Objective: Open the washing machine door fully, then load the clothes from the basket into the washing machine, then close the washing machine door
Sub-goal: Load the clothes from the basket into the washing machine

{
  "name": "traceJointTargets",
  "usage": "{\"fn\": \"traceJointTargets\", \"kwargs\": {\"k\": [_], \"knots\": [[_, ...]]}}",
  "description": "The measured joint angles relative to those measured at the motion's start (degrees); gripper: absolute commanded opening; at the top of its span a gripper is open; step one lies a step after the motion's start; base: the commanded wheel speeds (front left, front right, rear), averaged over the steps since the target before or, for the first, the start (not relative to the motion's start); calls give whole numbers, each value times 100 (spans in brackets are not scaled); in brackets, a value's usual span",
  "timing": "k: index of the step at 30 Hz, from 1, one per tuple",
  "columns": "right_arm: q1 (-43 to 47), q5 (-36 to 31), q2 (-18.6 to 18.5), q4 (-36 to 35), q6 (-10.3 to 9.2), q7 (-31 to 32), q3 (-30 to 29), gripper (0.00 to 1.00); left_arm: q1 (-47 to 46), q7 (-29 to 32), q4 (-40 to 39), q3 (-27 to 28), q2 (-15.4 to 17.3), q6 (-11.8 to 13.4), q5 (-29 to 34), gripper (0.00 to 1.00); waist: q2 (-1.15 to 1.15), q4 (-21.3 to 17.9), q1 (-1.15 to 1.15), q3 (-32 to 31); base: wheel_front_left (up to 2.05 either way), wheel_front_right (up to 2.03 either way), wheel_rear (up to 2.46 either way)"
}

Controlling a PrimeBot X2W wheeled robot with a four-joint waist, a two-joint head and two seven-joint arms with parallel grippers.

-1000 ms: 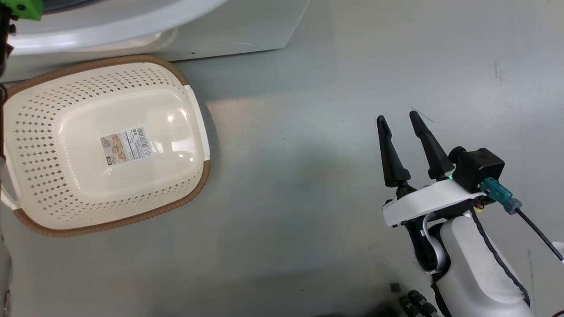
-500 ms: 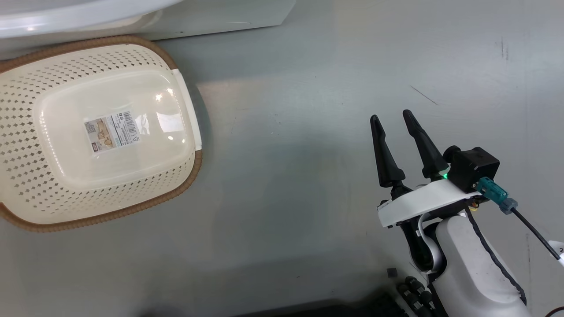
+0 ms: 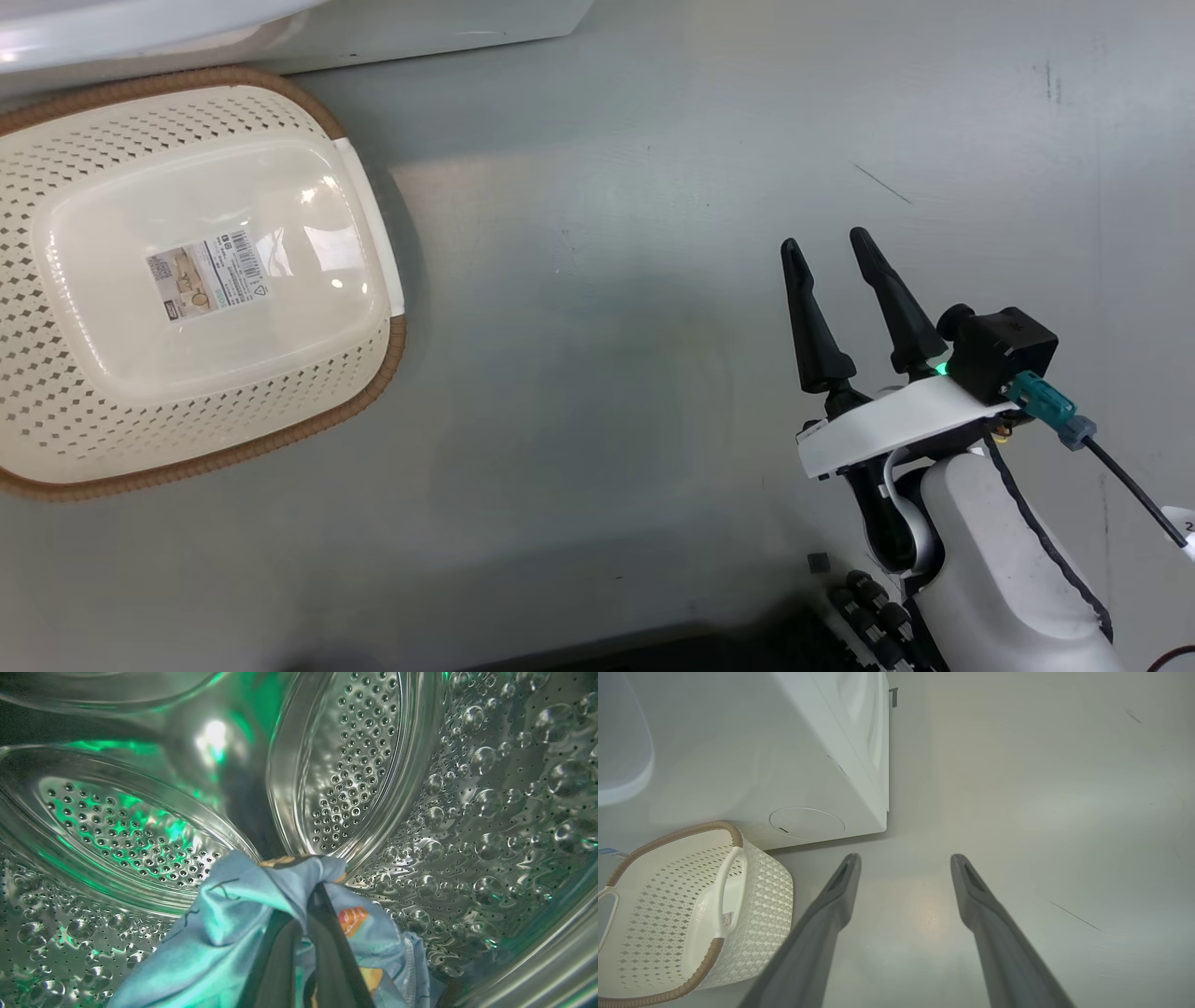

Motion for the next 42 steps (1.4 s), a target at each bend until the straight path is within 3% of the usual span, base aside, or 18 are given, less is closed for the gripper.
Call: {"fn": "traceJointTargets", "kwargs": {"k": [10, 25, 26, 27, 42], "knots": [[-17, 58, 1, -60, -48, 0, 107, 100, -222, 361, 377, -46, 134, -3, -210, 0, 0, -118, 0, 208, 0, 0, 0], [-35, 58, 2, -81, -90, 0, 98, 100, -241, 307, 725, -102, 129, -3, -377, 0, 0, -135, 0, 348, 0, 0, 0], [-38, 58, 2, -79, -90, 0, 97, 100, -244, 276, 730, -121, 129, -3, -377, 64, 0, -131, 0, 345, 0, 0, 0], [-46, 58, 4, -76, -91, 0, 85, 100, -244, 243, 770, -100, 111, -4, -389, 100, 0, -125, 0, 338, 0, 0, 0], [-132, -9, 1, 0, -92, 0, -81, 100, -194, -181, 1125, -130, -186, -4, -516, 100, 0, 53, 0, 62, 0, 0, 0]]}}
